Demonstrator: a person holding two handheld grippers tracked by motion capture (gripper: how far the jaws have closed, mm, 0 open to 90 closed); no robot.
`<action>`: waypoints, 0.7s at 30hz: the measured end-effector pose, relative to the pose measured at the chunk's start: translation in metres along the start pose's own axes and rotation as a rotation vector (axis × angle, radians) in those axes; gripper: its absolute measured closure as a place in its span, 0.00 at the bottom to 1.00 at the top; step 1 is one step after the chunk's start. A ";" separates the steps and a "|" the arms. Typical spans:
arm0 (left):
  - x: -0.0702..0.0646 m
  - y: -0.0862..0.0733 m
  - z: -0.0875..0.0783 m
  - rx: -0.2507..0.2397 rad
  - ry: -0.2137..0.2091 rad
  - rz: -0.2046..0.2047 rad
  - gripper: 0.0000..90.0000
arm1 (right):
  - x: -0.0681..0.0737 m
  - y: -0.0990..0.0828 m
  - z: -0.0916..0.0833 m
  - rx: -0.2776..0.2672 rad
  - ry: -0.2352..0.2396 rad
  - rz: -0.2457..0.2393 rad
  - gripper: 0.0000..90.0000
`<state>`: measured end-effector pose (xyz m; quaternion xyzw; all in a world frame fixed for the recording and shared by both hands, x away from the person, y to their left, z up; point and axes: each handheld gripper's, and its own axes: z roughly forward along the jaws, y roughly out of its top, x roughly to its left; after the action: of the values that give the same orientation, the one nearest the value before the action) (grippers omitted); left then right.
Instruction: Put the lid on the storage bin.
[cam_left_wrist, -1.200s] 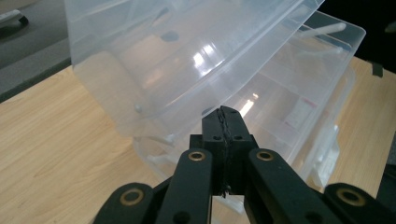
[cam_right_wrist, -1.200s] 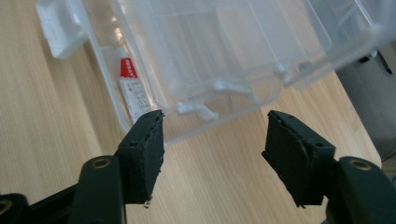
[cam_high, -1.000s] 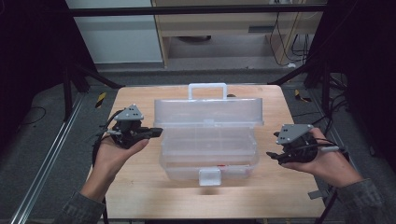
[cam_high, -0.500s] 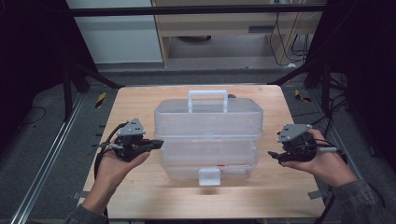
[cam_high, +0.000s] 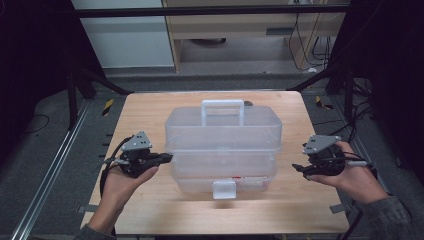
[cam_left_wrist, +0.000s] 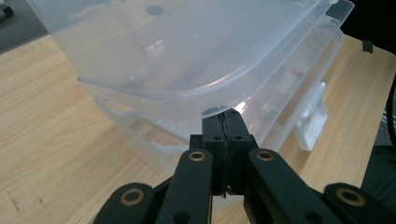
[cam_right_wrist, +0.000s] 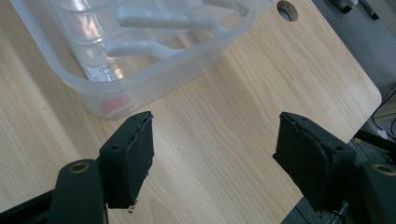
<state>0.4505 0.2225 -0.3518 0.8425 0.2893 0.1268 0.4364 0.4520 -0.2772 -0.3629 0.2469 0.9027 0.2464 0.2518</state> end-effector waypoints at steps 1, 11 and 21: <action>0.000 -0.002 0.000 0.000 -0.003 -0.004 1.00 | 0.000 -0.001 0.000 0.001 -0.003 0.004 0.31; -0.002 -0.011 0.000 0.003 -0.015 -0.012 1.00 | -0.001 -0.007 0.003 0.010 -0.002 0.022 0.30; -0.003 -0.014 -0.001 0.012 -0.016 -0.007 1.00 | 0.001 -0.008 0.011 0.010 0.000 0.025 0.29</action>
<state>0.4425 0.2277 -0.3629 0.8450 0.2895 0.1166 0.4343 0.4548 -0.2796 -0.3757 0.2594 0.9009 0.2448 0.2474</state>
